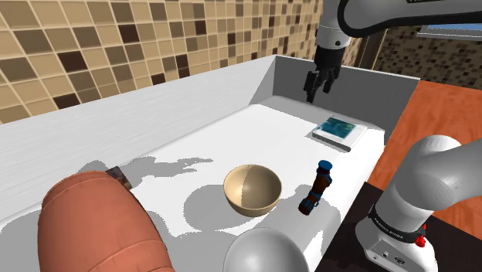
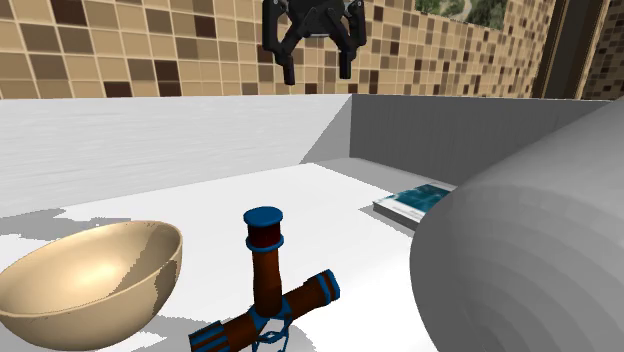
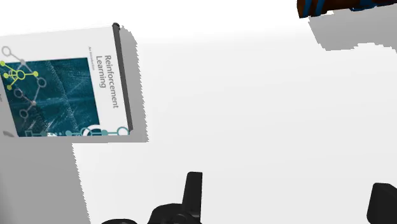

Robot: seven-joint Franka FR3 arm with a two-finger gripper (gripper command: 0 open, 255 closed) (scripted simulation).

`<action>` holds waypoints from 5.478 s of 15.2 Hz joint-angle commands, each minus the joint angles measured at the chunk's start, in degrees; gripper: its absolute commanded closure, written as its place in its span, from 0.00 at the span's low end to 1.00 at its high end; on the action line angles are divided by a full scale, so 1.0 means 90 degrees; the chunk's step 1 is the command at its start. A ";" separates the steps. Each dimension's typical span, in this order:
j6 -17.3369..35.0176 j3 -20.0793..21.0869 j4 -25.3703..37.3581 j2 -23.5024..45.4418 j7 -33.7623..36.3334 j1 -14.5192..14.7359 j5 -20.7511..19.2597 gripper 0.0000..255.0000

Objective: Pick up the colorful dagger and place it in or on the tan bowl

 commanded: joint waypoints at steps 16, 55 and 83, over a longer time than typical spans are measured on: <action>-0.0193 0.1012 -0.1808 -0.0761 0.0688 0.1241 0.1617 0.00; -0.0664 0.1097 -0.1669 -0.0971 0.0844 0.1455 0.1835 1.00; -0.1984 0.1516 0.1740 0.1021 0.1596 0.1309 0.1884 1.00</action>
